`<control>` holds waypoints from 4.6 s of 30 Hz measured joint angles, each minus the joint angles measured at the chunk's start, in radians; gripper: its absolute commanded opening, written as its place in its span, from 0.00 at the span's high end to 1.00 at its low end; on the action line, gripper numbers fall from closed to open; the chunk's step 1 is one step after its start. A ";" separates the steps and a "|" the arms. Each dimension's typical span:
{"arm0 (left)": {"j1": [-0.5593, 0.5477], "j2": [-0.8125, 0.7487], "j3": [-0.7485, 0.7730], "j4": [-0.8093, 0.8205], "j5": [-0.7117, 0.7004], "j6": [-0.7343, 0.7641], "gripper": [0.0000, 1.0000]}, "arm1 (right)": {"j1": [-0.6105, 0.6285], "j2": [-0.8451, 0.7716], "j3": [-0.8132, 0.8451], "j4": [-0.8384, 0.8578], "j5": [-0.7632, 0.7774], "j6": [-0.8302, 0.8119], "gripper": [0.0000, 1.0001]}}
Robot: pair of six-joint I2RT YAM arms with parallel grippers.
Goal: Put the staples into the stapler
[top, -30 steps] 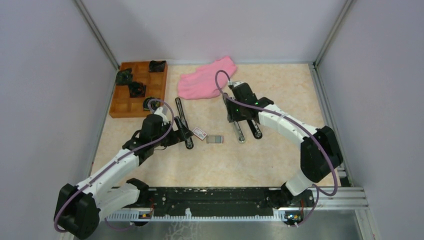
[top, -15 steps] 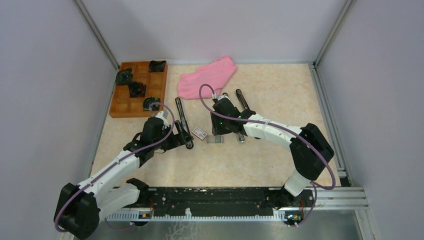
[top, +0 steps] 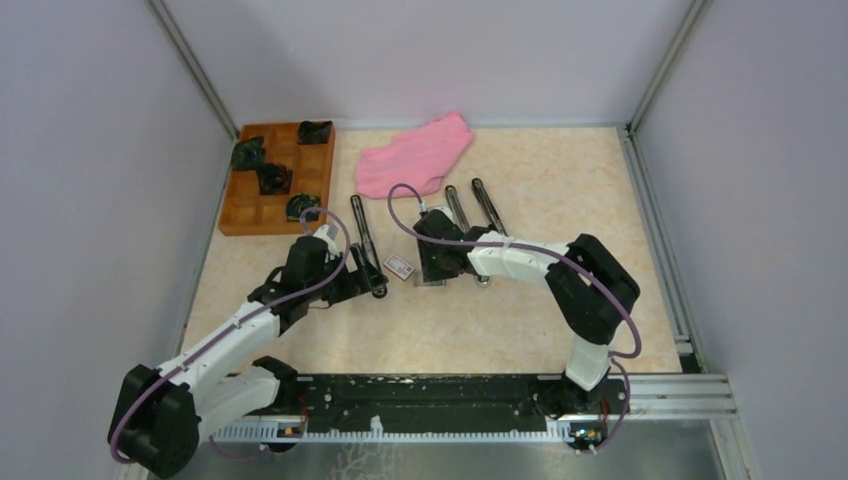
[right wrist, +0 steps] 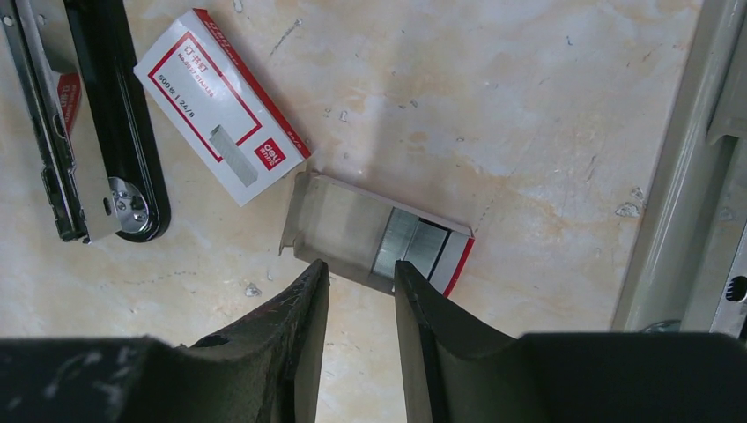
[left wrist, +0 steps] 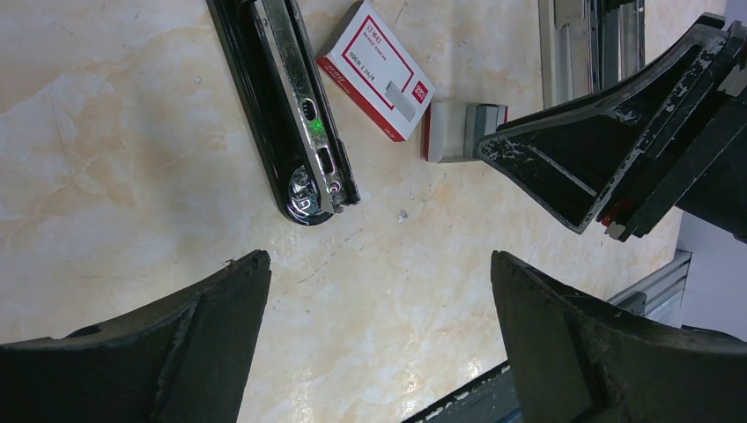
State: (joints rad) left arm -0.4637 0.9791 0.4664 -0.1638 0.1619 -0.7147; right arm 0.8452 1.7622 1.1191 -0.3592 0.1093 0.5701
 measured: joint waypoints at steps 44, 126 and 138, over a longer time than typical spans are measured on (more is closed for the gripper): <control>0.000 0.040 -0.010 0.030 0.034 -0.011 0.01 | 0.043 0.060 0.056 -0.018 0.022 -0.031 0.76; 0.010 0.028 0.188 -0.169 -0.088 0.077 0.01 | -0.374 -0.342 -0.094 -0.036 -0.055 -0.493 0.97; 0.042 0.080 0.410 -0.278 -0.122 0.251 0.01 | -0.601 -0.351 -0.194 0.095 -0.253 -0.586 0.97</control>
State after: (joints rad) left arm -0.4221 1.0592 0.8768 -0.4416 0.0395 -0.4637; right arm 0.2443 1.4113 0.9253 -0.2638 -0.1440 -0.0158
